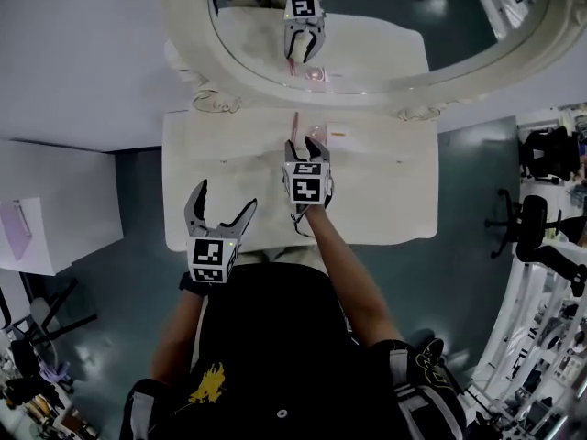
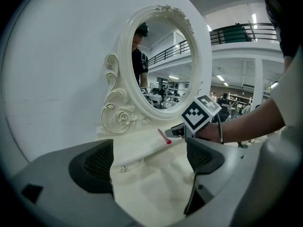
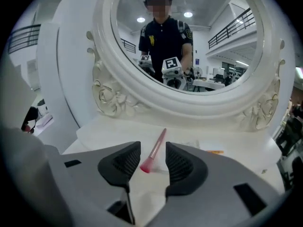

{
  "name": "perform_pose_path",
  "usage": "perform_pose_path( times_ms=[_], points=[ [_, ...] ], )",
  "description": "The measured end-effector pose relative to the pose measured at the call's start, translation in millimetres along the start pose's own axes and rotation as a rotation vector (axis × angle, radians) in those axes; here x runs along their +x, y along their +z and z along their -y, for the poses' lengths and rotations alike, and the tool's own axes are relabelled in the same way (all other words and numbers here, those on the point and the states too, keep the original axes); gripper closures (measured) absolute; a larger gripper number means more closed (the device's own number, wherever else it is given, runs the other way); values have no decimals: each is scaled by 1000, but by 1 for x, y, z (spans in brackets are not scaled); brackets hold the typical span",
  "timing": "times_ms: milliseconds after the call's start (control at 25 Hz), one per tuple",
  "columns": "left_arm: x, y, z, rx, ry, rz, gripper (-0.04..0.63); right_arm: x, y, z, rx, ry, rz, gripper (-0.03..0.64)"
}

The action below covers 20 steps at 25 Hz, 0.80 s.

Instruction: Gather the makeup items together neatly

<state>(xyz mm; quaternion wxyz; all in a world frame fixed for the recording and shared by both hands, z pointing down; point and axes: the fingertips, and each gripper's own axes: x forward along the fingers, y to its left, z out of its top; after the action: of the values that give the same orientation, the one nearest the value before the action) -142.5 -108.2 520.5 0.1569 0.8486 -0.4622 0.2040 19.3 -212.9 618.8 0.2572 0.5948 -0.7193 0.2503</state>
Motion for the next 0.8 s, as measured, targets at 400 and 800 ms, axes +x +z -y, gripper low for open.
perform_pose_path(
  times_ms=[400, 800],
  points=[
    [3, -5, -7, -16, -57, -8, 103, 27, -17, 5, 38, -71, -130, 555],
    [12, 7, 10, -9, -81, 7, 103, 16, -17, 11, 117, -107, -99, 555]
  ],
)
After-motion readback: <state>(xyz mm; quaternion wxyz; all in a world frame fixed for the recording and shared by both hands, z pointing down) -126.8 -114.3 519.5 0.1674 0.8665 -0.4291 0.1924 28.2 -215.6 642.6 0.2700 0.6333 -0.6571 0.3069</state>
